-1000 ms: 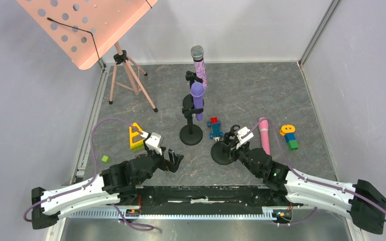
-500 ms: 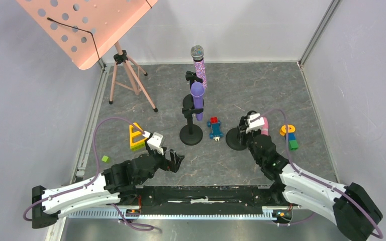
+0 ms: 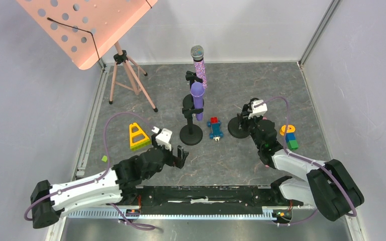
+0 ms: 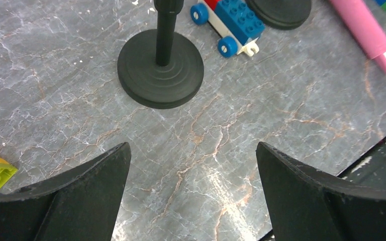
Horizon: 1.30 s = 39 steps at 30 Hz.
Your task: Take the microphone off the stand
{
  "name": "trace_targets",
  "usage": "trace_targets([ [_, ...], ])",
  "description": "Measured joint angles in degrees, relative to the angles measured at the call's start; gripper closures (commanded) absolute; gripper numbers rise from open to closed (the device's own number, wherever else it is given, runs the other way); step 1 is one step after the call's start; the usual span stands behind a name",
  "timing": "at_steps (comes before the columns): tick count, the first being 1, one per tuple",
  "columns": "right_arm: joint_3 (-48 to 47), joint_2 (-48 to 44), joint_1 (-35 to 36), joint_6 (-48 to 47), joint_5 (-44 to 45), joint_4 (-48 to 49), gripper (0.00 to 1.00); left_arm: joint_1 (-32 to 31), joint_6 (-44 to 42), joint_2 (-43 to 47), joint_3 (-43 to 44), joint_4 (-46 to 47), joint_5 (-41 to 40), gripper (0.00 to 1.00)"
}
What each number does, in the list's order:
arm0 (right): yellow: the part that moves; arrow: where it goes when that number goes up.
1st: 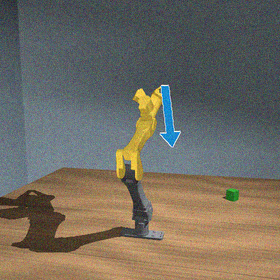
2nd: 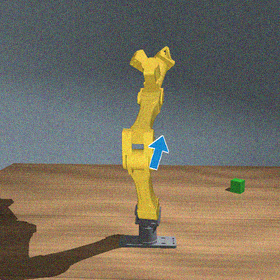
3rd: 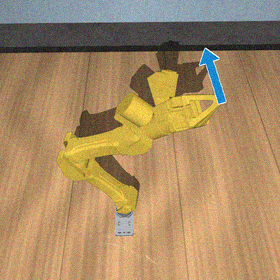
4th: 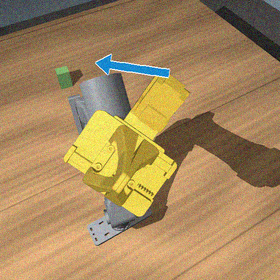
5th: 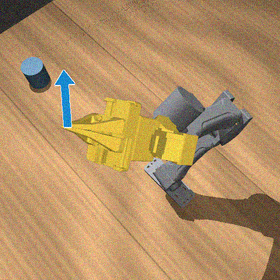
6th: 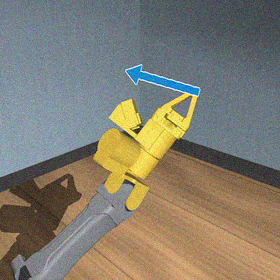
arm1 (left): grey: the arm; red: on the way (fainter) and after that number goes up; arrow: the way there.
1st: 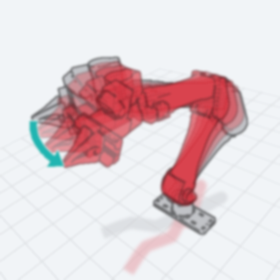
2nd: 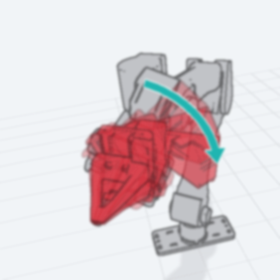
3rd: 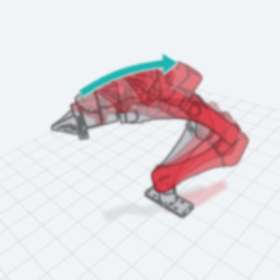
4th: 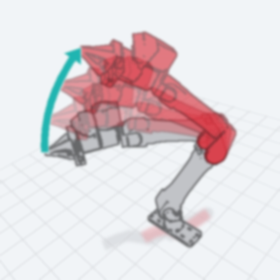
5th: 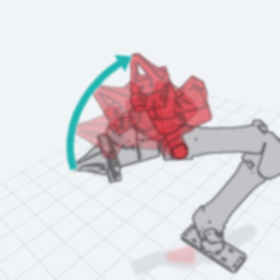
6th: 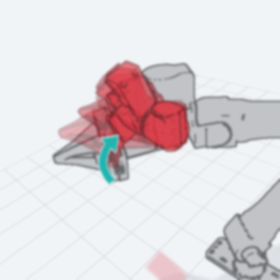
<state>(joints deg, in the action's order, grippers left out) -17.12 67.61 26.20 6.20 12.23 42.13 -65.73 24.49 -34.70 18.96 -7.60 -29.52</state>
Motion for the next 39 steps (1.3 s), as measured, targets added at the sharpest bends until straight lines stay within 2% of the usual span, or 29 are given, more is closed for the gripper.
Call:
trace_targets([
  [4, -0.13, -0.48, -0.09, 0.24, -2.84, 0.04, 0.34, 6.62, -1.46, -6.97, 1.75, 2.32, 6.21, 0.00],
  [10, -1.09, -6.95, -0.09, 2.47, -6.38, -8.85, 0.24, 19.32, -4.02, -10.32, 4.90, 5.84, 18.80, 0.00],
  [13, -1.25, -11.56, -0.09, 3.52, -8.33, -13.18, 0.22, 23.69, -5.81, -13.60, 7.82, 9.03, 23.76, 0.00],
  [20, -5.38, -16.09, -0.35, 4.70, -11.17, -27.06, 0.19, 27.87, -10.32, -23.15, 15.21, 16.59, 32.94, 0.00],
  [28, -5.25, -21.86, -0.44, 5.84, -15.08, -36.20, 0.18, 29.40, -14.73, -28.94, 15.98, 23.34, 37.29, 0.00],
  [34, -4.07, -24.22, -0.44, 7.41, -17.40, -38.32, 0.18, 29.79, -16.61, -34.03, 15.96, 28.24, 38.14, 0.14],
  [37, -4.07, -24.04, -0.44, 8.00, -18.73, -40.57, 0.17, 29.94, -17.20, -34.91, 15.91, 29.53, 38.69, 0.24],
  [39, -4.07, -24.20, -0.44, 8.24, -19.15, -41.35, 0.17, 29.99, -17.51, -34.99, 15.67, 30.62, 38.71, 0.33],
])
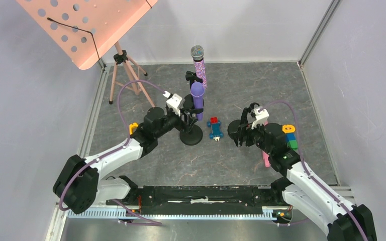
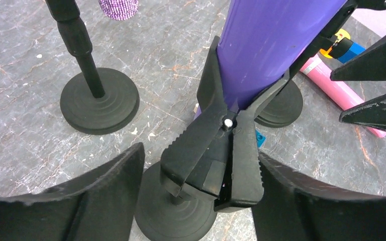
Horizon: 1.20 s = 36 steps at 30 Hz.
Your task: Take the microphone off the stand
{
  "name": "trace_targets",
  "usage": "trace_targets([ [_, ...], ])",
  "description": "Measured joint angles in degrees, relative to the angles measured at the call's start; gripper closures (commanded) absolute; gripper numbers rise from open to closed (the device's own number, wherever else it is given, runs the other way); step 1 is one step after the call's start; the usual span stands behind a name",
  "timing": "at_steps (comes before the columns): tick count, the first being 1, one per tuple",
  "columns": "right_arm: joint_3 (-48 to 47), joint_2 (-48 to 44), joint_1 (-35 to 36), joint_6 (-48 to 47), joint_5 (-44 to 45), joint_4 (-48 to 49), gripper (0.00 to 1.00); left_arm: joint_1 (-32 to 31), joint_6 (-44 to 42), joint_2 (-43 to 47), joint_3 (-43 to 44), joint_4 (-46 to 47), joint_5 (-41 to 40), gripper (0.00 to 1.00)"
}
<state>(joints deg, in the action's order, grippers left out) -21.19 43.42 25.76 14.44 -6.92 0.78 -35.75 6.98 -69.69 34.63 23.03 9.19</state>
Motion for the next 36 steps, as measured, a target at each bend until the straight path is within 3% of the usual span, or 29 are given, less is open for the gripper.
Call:
trace_targets([
  [7, 0.04, -1.29, 0.00, 0.37, -0.70, -2.34, 0.17, 0.04, -1.33, 0.09, -0.33, 1.05, 0.42, 0.70],
  [11, 0.04, -2.82, 0.00, 0.35, -1.62, -4.85, 0.17, 0.04, -1.84, 0.42, -0.33, 0.48, 0.50, 0.83],
  [24, -0.11, -11.15, 0.00, -1.31, -11.80, -8.39, 0.18, 0.07, -1.88, 11.50, -4.44, -7.48, 4.13, 0.87],
  [36, 1.79, -12.09, 0.00, -0.42, -22.05, -0.87, 0.19, 0.04, 4.72, 27.45, -14.51, -8.11, 9.86, 0.83],
])
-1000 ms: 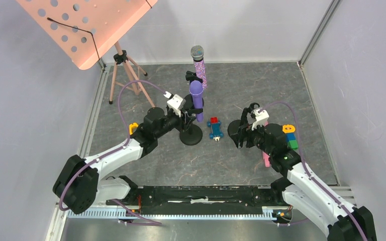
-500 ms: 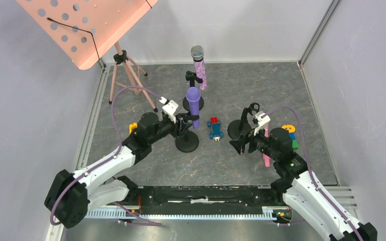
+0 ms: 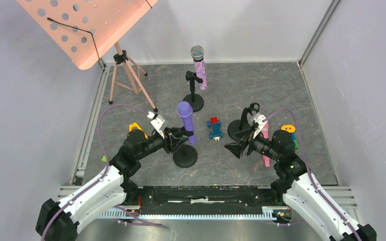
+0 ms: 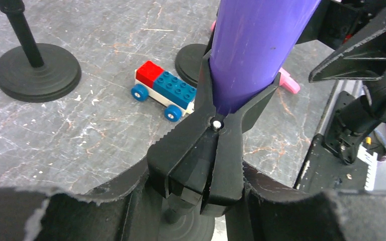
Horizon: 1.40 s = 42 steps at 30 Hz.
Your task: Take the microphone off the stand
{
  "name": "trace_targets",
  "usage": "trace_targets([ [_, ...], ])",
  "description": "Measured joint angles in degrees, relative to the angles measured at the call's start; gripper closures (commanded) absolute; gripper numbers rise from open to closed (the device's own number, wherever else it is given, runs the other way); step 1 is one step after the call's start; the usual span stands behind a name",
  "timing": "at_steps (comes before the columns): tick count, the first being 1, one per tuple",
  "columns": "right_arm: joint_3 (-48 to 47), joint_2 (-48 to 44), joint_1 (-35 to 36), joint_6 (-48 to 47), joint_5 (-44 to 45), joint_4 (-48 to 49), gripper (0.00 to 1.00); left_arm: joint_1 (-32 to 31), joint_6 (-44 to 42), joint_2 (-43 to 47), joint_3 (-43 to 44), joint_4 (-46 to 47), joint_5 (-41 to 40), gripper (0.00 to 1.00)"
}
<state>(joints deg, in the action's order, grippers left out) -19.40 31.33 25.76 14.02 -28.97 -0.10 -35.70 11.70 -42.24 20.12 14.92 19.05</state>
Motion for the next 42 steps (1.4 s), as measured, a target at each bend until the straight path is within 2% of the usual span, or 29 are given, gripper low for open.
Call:
trace_targets([
  [10, 1.03, 0.28, 0.09, 3.80, -2.21, 6.62, 0.19, 0.02, 3.23, 6.51, -3.52, -0.79, 2.16, 0.70],
  [12, 1.03, 0.59, 0.11, 4.22, -2.21, 7.17, 0.19, 0.02, 3.30, 7.74, -3.69, -1.75, 2.14, 0.58],
  [19, 1.64, 2.05, 1.60, 6.54, -2.27, 10.88, 0.19, 0.02, 4.22, 8.24, -3.63, -2.89, 2.62, 0.41],
  [22, 1.64, 2.71, 3.17, 7.19, -2.14, 12.52, 0.19, 0.00, 4.76, 7.48, -3.56, -2.89, 3.80, 0.30],
  [24, 1.64, 3.34, 4.63, 7.32, -1.97, 13.44, 0.19, -0.04, 5.27, 6.91, -3.54, -3.10, 4.50, 0.31],
  [27, 1.64, 4.79, 7.21, 7.43, -1.31, 14.47, 0.19, -0.04, 5.62, 6.86, -3.45, -3.67, 5.14, 0.27],
  [31, 1.64, 6.82, 11.87, 7.39, 1.33, 15.45, 0.19, -0.04, 5.90, 8.50, -3.26, -5.31, 5.11, 0.25],
  [42, -4.70, 14.64, 29.11, 4.70, 14.75, 19.30, 0.21, -0.04, 7.80, 13.27, -3.23, -6.36, 5.07, 0.26],
])
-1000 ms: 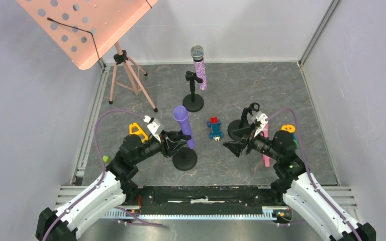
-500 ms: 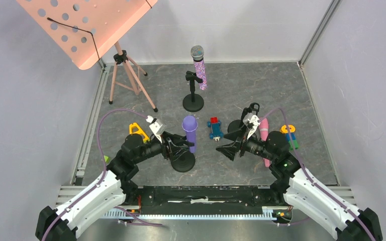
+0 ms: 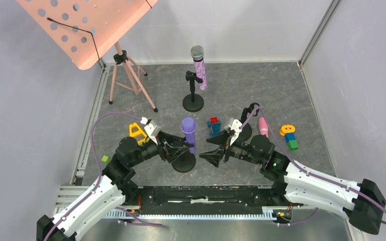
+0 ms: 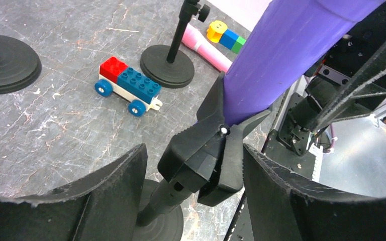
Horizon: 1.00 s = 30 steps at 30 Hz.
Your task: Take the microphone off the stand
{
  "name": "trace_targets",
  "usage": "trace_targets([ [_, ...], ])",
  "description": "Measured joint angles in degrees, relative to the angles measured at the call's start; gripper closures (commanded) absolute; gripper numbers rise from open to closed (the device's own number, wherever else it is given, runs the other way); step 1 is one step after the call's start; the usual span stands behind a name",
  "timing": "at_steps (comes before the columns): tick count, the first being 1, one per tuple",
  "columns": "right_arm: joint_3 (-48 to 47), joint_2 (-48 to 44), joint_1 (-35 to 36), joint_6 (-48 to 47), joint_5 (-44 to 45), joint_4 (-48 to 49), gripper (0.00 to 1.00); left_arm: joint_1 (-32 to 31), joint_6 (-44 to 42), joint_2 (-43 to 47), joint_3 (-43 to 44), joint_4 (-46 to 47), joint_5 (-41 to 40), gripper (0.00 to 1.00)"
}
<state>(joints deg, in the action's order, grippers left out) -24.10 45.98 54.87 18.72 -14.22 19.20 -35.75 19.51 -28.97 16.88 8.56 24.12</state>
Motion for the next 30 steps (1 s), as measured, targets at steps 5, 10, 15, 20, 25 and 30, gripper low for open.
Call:
trace_targets([
  [5, -2.01, 2.69, 5.88, -1.31, 7.43, 2.82, 0.20, 0.00, 1.11, 2.64, 0.00, -0.94, -0.07, 0.23],
  [10, -5.33, 7.89, 11.47, -2.73, 14.64, 6.60, 0.18, 0.00, 1.46, 3.93, 0.79, -2.32, -0.61, 0.22],
  [15, -7.28, 11.37, 14.29, -4.50, 20.92, 10.19, 0.19, 0.00, 1.46, 4.02, 1.31, -3.06, -1.73, 0.22],
  [20, -9.25, 15.10, 15.58, -6.32, 27.34, 12.70, 0.21, 0.00, 1.44, 4.96, 1.57, -4.72, -3.74, 0.28],
  [25, -9.42, 18.32, 16.02, -7.80, 33.07, 16.35, 0.34, 0.00, 1.42, 5.51, 1.81, -5.73, -4.96, 0.24],
  [30, -10.05, 20.26, 16.02, -10.40, 35.30, 17.88, 0.54, 0.00, 1.42, 5.51, 2.29, -6.14, -5.44, 0.19],
])
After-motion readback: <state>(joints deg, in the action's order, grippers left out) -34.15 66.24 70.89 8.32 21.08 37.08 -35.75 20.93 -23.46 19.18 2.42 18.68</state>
